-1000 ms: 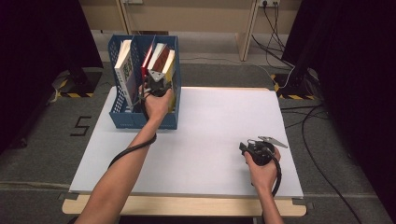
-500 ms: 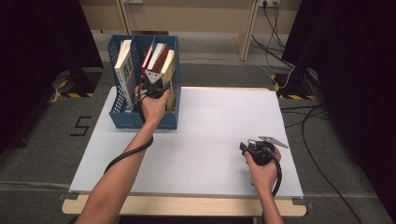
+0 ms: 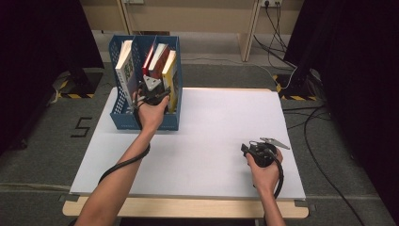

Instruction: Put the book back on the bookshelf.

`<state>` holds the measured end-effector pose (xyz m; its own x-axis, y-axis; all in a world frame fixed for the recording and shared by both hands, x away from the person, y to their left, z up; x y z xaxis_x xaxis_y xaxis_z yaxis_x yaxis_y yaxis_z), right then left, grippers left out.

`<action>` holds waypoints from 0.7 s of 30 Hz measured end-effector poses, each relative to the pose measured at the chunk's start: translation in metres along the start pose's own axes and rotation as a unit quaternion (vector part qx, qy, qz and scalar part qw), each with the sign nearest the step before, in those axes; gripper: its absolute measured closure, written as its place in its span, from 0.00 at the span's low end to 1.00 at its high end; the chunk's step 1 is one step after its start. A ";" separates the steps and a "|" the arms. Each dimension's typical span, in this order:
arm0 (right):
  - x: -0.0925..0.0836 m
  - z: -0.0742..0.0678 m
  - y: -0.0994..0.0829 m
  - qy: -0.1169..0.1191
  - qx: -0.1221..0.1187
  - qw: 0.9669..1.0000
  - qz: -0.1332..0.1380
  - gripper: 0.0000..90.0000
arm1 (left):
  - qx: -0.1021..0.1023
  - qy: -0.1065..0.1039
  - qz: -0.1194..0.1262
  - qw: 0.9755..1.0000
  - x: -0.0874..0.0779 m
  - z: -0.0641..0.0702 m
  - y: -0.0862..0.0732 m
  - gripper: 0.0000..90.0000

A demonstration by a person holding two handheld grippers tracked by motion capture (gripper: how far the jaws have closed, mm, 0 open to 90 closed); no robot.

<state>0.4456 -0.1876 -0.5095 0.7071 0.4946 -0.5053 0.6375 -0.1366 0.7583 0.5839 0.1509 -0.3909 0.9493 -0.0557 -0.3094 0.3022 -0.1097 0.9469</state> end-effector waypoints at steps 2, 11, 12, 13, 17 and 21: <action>0.000 0.000 0.000 0.000 0.001 1.000 0.000 0.65 | -0.004 -0.006 0.001 1.000 -0.004 -0.001 0.000 0.64; 0.000 0.000 0.000 -0.001 -0.001 1.000 0.000 0.64 | -0.002 -0.019 -0.002 1.000 -0.020 -0.007 -0.004 0.61; 0.000 0.000 0.000 -0.001 0.000 1.000 0.000 0.64 | -0.007 -0.024 -0.005 1.000 -0.022 -0.007 -0.005 0.61; 0.000 0.000 0.000 -0.002 0.000 1.000 0.000 0.64 | -0.013 -0.028 -0.008 0.999 -0.024 -0.006 -0.006 0.60; 0.000 0.000 0.000 -0.002 -0.001 1.000 0.000 0.64 | -0.012 -0.033 -0.008 0.999 -0.030 -0.008 -0.012 0.60; 0.000 -0.001 -0.001 -0.002 -0.001 1.000 -0.001 0.64 | -0.007 -0.032 -0.008 0.999 -0.034 -0.010 -0.018 0.60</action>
<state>0.4449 -0.1870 -0.5098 0.7074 0.4919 -0.5075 0.6374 -0.1338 0.7588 0.5472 0.1651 -0.3964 0.9371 -0.1167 -0.3291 0.3191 -0.0963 0.9428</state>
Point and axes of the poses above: each handheld gripper's, and its own axes: x roughly forward along the jaws, y roughly out of its top, z roughly to its right, the point moved 7 cm from there along x, roughly forward along the jaws, and after that the axes turned 12 degrees about y, right-handed, at the moved point
